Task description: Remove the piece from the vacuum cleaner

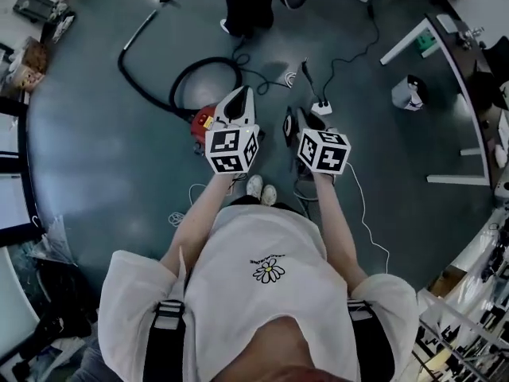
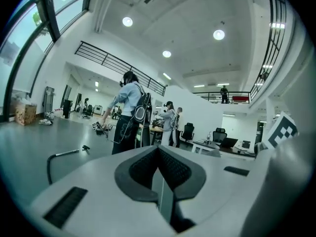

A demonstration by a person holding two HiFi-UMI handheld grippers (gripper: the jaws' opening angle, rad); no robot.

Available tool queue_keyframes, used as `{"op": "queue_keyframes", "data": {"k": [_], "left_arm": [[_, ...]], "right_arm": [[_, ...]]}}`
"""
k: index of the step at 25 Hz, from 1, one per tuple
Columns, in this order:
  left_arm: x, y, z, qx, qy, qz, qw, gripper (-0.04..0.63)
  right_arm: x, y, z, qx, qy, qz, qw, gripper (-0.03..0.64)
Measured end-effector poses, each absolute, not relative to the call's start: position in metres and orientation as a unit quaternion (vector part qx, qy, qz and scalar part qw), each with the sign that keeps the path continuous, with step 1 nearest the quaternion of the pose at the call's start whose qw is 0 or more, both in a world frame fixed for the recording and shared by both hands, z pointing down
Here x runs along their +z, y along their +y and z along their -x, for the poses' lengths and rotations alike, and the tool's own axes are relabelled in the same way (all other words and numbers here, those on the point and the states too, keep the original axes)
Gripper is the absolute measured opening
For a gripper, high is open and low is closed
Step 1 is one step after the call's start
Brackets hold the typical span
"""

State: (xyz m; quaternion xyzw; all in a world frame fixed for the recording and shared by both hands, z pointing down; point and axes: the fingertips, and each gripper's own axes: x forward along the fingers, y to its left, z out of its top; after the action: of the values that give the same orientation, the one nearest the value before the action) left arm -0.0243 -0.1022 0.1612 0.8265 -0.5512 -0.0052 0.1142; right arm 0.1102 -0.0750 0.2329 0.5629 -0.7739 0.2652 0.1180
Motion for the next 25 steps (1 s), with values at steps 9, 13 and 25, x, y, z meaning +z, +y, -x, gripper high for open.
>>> {"op": "queue_keyframes", "data": {"k": [9, 13, 25], "left_arm": [[0.119, -0.044, 0.053, -0.021, -0.56, -0.828, 0.037, 0.005], [0.105, -0.049, 0.05, -0.021, -0.565, -0.825, 0.0, 0.005], [0.089, -0.061, 0.064, -0.057, -0.585, -0.809, 0.008, 0.005]], "right_arm": [[0.14, -0.033, -0.096, 0.211, -0.82, -0.533, -0.001, 0.023], [0.124, -0.039, -0.099, 0.186, -0.824, -0.535, 0.0, 0.023], [0.111, -0.06, -0.101, 0.182, -0.824, -0.537, -0.004, 0.023]]}}
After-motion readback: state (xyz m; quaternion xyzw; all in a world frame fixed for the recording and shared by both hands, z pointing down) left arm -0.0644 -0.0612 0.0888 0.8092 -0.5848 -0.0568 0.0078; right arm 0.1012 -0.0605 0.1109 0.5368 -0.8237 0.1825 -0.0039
